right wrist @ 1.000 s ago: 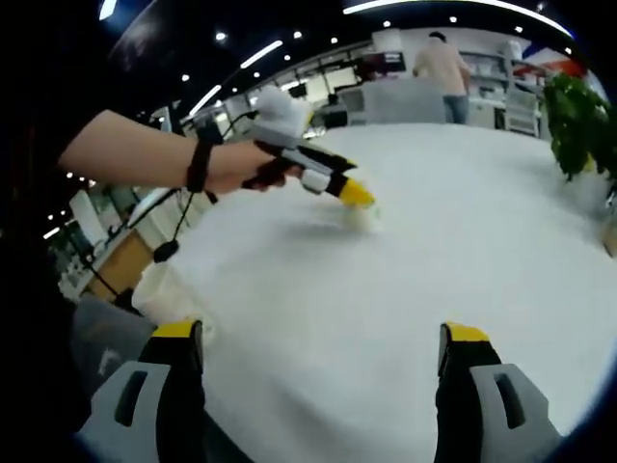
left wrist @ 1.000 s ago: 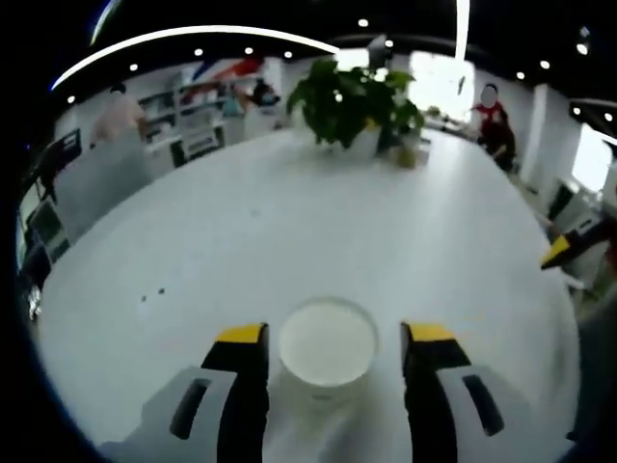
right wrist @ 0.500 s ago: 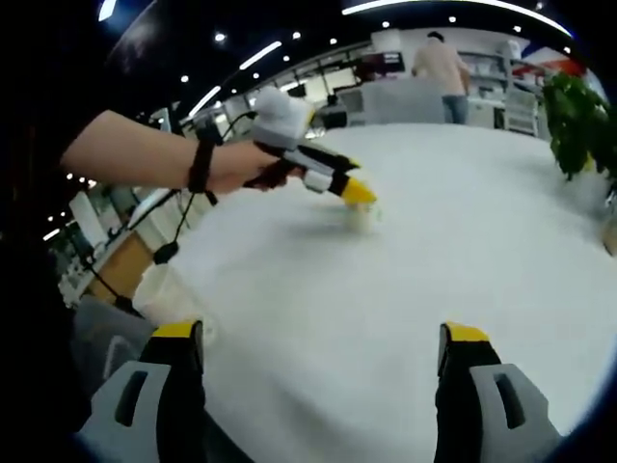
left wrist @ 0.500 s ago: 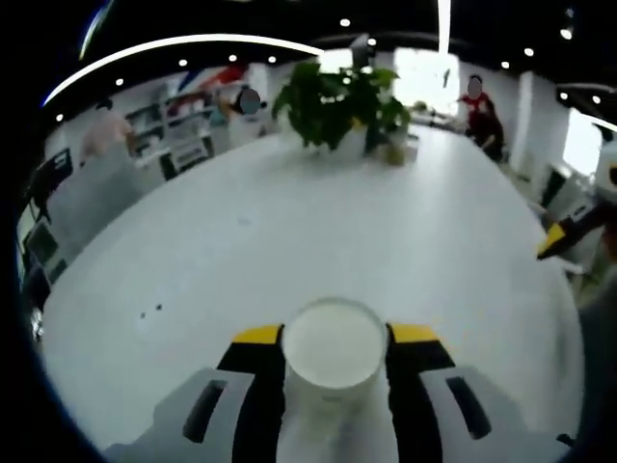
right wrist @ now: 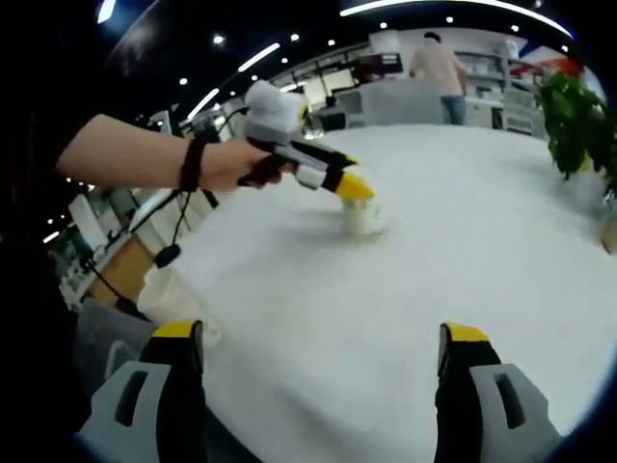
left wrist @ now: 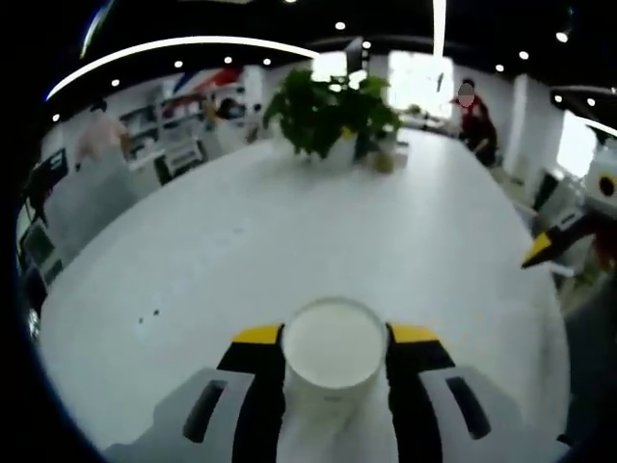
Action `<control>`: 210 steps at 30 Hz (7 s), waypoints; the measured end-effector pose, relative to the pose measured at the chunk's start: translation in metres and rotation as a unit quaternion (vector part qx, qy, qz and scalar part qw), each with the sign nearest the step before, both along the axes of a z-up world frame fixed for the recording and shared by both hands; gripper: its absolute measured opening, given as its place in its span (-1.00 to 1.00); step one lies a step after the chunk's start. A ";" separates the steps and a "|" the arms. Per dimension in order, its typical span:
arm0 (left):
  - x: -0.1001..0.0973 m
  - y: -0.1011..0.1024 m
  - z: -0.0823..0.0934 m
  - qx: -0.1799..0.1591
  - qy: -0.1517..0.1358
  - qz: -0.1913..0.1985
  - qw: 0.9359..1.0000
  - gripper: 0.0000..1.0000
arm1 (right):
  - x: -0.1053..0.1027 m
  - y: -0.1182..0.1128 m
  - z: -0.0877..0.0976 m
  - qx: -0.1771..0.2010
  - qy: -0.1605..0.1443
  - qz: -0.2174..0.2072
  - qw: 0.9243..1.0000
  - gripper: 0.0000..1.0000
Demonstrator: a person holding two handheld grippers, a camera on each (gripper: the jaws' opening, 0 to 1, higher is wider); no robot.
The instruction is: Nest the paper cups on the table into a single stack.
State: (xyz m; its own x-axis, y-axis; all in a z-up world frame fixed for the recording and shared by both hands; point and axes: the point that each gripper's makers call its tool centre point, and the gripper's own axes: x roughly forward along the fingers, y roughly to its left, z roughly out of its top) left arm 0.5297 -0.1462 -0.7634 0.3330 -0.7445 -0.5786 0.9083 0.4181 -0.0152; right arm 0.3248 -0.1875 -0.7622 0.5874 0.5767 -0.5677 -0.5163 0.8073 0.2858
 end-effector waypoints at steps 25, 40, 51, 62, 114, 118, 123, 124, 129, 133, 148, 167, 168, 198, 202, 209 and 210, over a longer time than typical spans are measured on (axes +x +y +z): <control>-0.041 0.031 0.061 -0.007 -0.022 -0.006 1.000 -0.21 | -0.030 0.021 0.036 0.005 -0.033 0.006 0.999 0.99; -0.080 0.052 0.103 -0.045 0.001 -0.016 0.999 -0.21 | -0.045 0.039 0.049 0.032 -0.036 -0.028 0.998 0.98; -0.114 0.068 0.121 -0.054 0.010 -0.034 0.998 -0.21 | -0.054 0.042 0.048 0.051 -0.041 -0.063 0.996 0.96; -0.138 0.077 0.140 -0.067 0.016 -0.059 0.996 -0.21 | -0.052 0.055 0.054 0.066 -0.045 -0.076 0.994 0.91; -0.203 0.079 0.187 -0.108 0.059 -0.111 0.986 -0.21 | -0.059 0.148 0.142 0.282 -0.103 0.031 0.953 0.34; -0.208 0.078 0.183 -0.109 0.068 -0.117 0.985 -0.21 | -0.058 0.144 0.150 0.303 -0.114 0.031 0.946 0.22; -0.210 0.081 0.182 -0.114 0.066 -0.124 0.983 -0.21 | -0.055 0.138 0.154 0.326 -0.113 0.021 0.938 0.17; -0.210 0.081 0.182 -0.113 0.068 -0.123 0.983 -0.21 | -0.055 0.137 0.154 0.330 -0.114 0.020 0.937 0.16; -0.214 0.085 0.183 -0.121 0.072 -0.126 0.982 -0.21 | -0.055 0.132 0.163 0.370 -0.111 0.011 0.922 0.06; -0.217 0.086 0.187 -0.129 0.071 -0.128 0.981 -0.21 | -0.056 0.124 0.169 0.386 -0.128 0.007 0.914 -0.09; -0.233 0.095 0.183 -0.145 0.069 -0.154 0.975 -0.21 | -0.058 0.107 0.190 0.498 -0.137 -0.004 0.856 -0.65; -0.244 0.107 0.179 -0.181 0.030 -0.157 0.970 -0.12 | -0.063 0.121 0.203 0.566 -0.082 0.032 0.820 -1.00; -0.244 0.109 0.178 -0.182 0.025 -0.152 0.971 -0.11 | -0.062 0.123 0.200 0.564 -0.074 0.032 0.822 -1.00; -0.242 0.165 0.118 -0.156 -0.013 -0.015 0.988 0.43 | -0.062 0.173 0.174 0.417 -0.018 0.095 0.904 -1.00; -0.247 0.172 0.108 -0.139 -0.014 -0.013 0.990 0.52 | -0.059 0.169 0.170 0.402 -0.018 0.092 0.911 -1.00; -0.250 0.181 0.104 -0.127 -0.030 -0.005 0.991 0.58 | -0.052 0.162 0.166 0.393 -0.017 0.084 0.915 -1.00; -0.250 0.182 0.104 -0.129 -0.030 -0.003 0.991 0.60 | -0.052 0.162 0.166 0.393 -0.017 0.084 0.915 -1.00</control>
State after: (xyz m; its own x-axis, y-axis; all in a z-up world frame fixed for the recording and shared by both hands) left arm 0.2794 0.0354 -0.6591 0.3557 -0.8676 -0.3476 0.9135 0.4014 -0.0669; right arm 0.2729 -0.0255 -0.5962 0.4626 0.8831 0.0786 -0.6333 0.2672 0.7263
